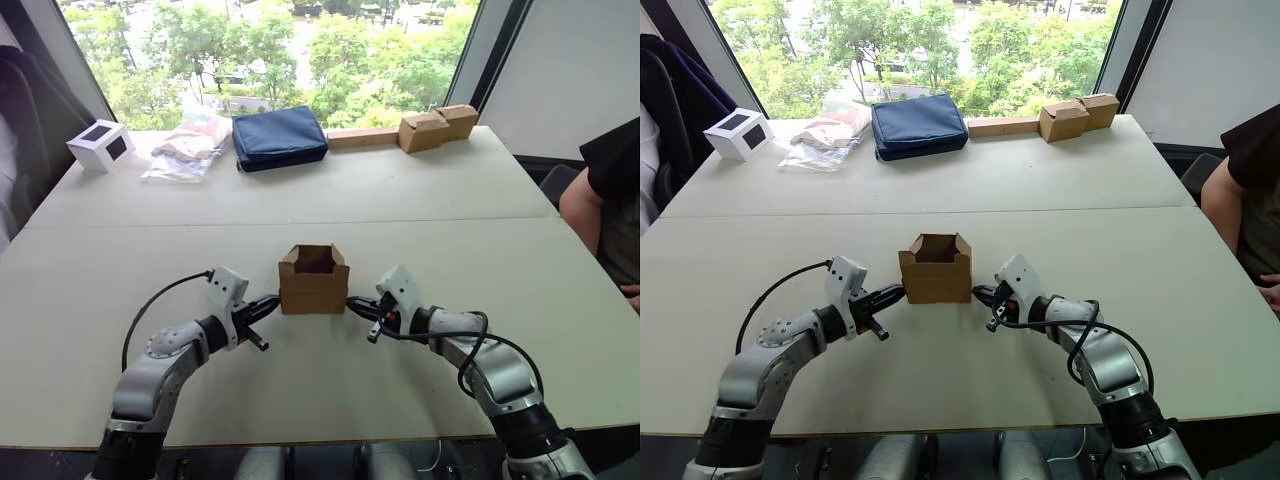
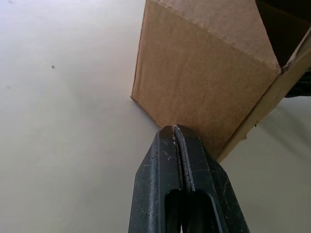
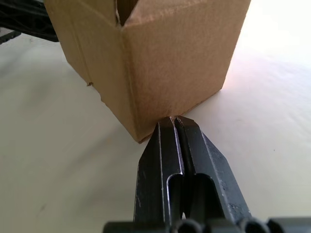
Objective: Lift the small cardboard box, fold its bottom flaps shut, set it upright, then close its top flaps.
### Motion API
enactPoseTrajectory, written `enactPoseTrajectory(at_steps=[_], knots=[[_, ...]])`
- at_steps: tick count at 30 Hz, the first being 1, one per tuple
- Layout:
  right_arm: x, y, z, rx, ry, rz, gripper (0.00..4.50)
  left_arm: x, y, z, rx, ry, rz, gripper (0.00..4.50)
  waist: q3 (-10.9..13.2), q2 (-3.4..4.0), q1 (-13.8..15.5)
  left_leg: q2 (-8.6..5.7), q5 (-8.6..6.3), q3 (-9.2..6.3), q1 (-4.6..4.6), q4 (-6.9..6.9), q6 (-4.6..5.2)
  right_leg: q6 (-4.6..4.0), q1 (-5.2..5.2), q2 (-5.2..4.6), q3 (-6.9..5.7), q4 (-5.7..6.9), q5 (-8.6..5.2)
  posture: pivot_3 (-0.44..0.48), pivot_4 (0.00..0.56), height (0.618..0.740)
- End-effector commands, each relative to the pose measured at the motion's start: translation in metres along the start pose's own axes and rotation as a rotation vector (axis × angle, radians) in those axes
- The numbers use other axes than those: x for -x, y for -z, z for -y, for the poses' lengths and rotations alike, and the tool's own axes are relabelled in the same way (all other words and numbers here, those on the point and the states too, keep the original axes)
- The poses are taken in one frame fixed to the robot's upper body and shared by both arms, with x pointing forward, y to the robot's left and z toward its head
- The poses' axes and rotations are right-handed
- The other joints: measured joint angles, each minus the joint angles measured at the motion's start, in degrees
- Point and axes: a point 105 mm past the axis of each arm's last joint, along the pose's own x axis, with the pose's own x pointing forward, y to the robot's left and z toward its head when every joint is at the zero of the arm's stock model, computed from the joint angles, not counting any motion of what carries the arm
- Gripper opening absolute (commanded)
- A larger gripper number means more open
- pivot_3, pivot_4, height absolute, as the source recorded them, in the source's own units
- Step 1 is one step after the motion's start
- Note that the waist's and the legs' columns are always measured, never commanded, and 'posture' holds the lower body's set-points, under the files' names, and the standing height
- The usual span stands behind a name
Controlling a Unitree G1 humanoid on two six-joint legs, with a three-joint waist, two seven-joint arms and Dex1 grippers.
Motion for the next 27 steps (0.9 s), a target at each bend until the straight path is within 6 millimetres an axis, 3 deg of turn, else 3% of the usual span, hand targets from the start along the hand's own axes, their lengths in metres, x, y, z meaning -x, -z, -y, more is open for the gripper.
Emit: enactPoseTrajectory(at_steps=[1,6,13,16,20,23,27], knots=[[0.004,-0.014,-0.009,0.022,-0.031,0.049,0.00,0.001,-0.006,0.009,0.005,0.028,0.021,0.01,0.00,0.00,0.09,0.00,0.00,0.00,0.00,0.00,0.00,0.00,0.00,0.00,0.00,0.00,0.00,0.000,0.150,0.737],[0.004,-0.005,-0.013,0.038,-0.050,0.017,0.00,0.005,0.003,0.002,-0.005,0.007,-0.019,0.01,0.00,0.00,0.11,-0.01,0.00,0.00,0.02,0.00,0.00,0.00,0.03,-0.01,-0.01,-0.01,0.00,0.000,0.150,0.737],[0.028,-0.004,0.016,0.124,0.013,0.003,0.00,0.035,-0.003,0.001,0.084,0.113,-0.053,0.01,0.01,0.01,0.02,0.00,0.00,0.00,0.03,-0.02,0.00,-0.01,0.02,-0.01,-0.02,-0.03,-0.01,0.000,0.150,0.737],[0.044,-0.015,0.033,0.144,0.045,0.025,0.00,0.042,-0.019,-0.006,0.072,0.131,-0.040,0.01,0.01,0.01,0.27,0.00,0.00,0.00,0.04,-0.02,0.01,-0.02,0.06,-0.02,-0.02,-0.06,-0.01,0.000,0.150,0.737],[0.054,-0.048,0.047,0.156,0.058,0.109,0.00,0.037,-0.063,-0.024,0.020,0.123,0.058,0.01,0.03,0.01,0.44,0.00,0.00,-0.01,0.07,-0.02,0.01,-0.02,0.14,-0.04,-0.06,-0.11,-0.01,0.000,0.150,0.737],[0.042,-0.074,0.035,0.179,-0.020,0.167,0.00,0.025,-0.085,-0.019,-0.076,0.207,0.057,0.01,0.03,0.01,0.20,0.00,0.00,-0.02,0.14,-0.02,0.01,-0.01,0.18,0.00,-0.09,-0.10,-0.01,0.000,0.150,0.737],[0.027,-0.082,0.023,0.184,-0.077,0.188,0.00,0.009,-0.090,-0.012,-0.144,0.272,0.031,0.01,0.02,0.02,-0.25,0.00,-0.02,0.01,0.17,-0.10,0.03,-0.01,0.18,0.09,-0.10,-0.14,-0.01,0.000,0.150,0.737]])
